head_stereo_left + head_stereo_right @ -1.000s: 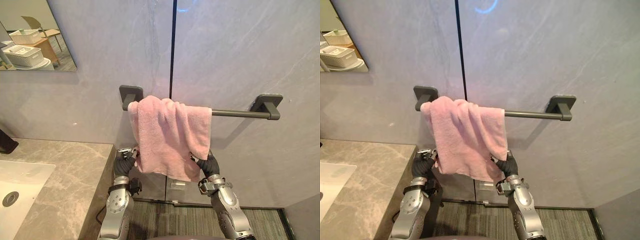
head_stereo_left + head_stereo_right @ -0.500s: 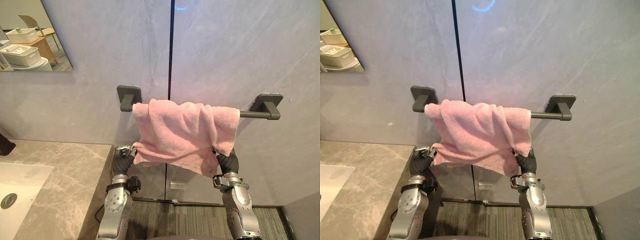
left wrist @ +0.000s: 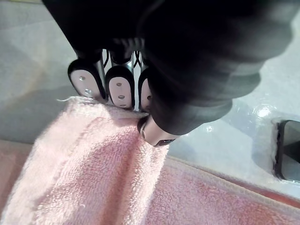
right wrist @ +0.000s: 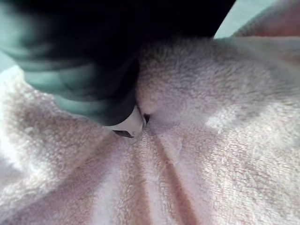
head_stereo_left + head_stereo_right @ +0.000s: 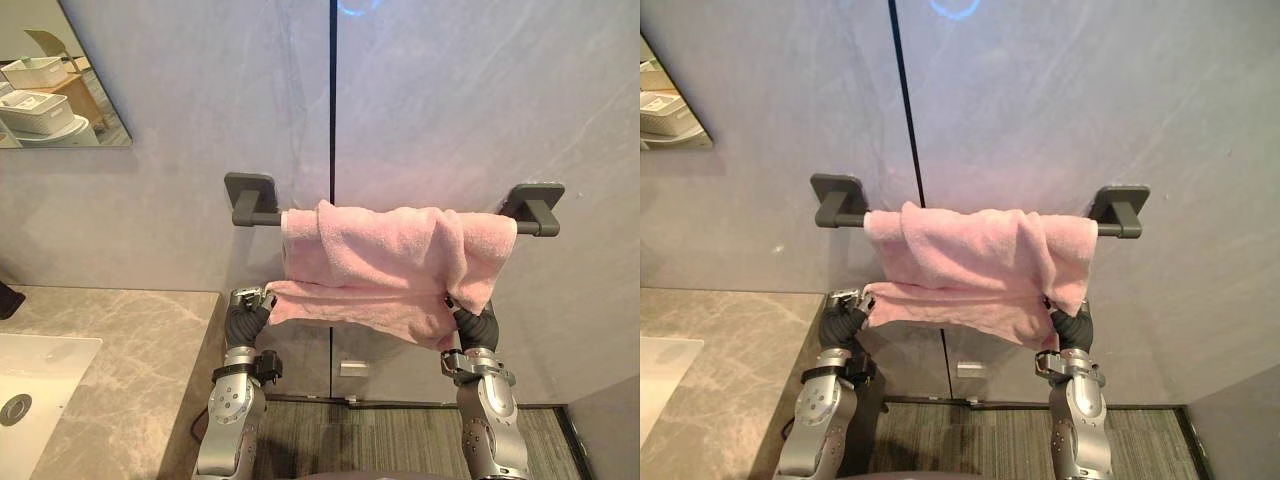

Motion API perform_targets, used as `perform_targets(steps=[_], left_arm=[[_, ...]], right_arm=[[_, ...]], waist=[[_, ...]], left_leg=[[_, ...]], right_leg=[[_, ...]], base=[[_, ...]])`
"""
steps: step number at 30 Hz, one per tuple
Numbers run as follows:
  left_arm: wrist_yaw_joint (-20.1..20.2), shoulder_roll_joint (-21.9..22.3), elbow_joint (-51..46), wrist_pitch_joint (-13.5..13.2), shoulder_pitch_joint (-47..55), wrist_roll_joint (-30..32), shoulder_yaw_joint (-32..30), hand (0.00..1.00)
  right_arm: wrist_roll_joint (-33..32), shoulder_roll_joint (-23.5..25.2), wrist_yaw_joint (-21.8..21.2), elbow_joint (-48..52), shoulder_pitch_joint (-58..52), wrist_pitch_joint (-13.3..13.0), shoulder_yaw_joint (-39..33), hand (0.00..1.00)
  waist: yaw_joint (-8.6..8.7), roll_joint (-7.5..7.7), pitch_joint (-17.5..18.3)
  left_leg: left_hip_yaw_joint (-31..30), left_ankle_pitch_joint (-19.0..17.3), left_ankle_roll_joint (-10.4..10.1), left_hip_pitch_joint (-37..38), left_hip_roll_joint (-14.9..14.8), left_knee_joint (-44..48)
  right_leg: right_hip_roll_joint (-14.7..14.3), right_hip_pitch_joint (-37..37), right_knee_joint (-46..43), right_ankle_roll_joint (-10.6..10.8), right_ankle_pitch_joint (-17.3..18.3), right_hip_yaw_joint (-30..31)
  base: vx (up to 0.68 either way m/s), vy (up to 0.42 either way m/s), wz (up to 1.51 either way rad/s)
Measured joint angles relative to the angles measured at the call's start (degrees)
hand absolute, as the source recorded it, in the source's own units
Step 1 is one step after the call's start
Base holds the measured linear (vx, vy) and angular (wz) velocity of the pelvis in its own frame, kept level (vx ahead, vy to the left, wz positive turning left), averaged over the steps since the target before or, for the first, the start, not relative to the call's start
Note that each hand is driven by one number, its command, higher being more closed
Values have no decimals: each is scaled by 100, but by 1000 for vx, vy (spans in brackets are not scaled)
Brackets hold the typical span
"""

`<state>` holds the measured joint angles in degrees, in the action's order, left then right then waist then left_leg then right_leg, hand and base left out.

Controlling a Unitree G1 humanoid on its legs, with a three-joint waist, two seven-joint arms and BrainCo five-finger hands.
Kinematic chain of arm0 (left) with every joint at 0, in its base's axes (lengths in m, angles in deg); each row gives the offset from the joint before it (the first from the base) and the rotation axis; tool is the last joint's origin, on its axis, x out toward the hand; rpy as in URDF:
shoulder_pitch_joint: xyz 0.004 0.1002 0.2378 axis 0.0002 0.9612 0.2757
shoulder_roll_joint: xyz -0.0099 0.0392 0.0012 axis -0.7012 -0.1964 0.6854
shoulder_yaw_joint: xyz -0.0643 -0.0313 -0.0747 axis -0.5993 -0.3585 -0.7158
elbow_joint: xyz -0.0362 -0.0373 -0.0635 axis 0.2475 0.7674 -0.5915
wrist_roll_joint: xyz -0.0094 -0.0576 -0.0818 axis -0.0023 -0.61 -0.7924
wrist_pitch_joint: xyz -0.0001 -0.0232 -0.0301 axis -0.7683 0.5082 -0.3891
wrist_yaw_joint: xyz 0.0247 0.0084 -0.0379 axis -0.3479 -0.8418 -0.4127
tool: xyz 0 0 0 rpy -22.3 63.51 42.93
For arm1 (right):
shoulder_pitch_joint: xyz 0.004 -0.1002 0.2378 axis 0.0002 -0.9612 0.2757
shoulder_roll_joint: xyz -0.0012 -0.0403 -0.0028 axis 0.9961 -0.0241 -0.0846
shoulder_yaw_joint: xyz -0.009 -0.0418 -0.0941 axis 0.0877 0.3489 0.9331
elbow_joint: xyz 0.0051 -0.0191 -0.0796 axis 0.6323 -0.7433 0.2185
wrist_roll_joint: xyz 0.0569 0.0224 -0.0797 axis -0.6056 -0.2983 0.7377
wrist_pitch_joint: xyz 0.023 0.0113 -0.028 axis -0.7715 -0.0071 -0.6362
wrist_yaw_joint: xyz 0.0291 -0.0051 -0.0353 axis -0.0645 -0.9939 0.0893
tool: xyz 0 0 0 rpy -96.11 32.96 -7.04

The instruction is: Organize washtable

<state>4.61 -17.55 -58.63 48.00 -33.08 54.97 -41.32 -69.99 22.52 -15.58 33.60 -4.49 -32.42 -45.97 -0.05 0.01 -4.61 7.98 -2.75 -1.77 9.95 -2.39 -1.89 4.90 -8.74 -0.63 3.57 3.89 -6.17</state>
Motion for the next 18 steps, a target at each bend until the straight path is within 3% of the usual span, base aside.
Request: perform_targets(steps=[4, 12, 18], left_arm=[[6, 0, 0, 0, 0, 0, 3, 100], [112, 0, 140, 15, 1, -8, 55, 100], [114, 0, 336, 57, 20, -114, 54, 100]], right_arm=[[1, 2, 65, -12, -2, 0, 1, 100], [69, 3, 74, -107, -119, -2, -2, 100], [105, 39, 86, -328, -97, -163, -10, 100]], waist=[[71, -106, 17], [75, -107, 18], [66, -106, 19]], left_leg=[[7, -3, 1, -1, -2, 0], [11, -7, -6, -8, -19, 0], [-3, -7, -7, -8, -20, 1]], right_leg=[[-2, 6, 1, 2, -1, 8], [-17, 10, 5, 2, -1, 11], [-15, 5, -1, 3, -1, -1]], base=[[-18, -11, -1], [-7, -8, 0], [0, 0, 0]])
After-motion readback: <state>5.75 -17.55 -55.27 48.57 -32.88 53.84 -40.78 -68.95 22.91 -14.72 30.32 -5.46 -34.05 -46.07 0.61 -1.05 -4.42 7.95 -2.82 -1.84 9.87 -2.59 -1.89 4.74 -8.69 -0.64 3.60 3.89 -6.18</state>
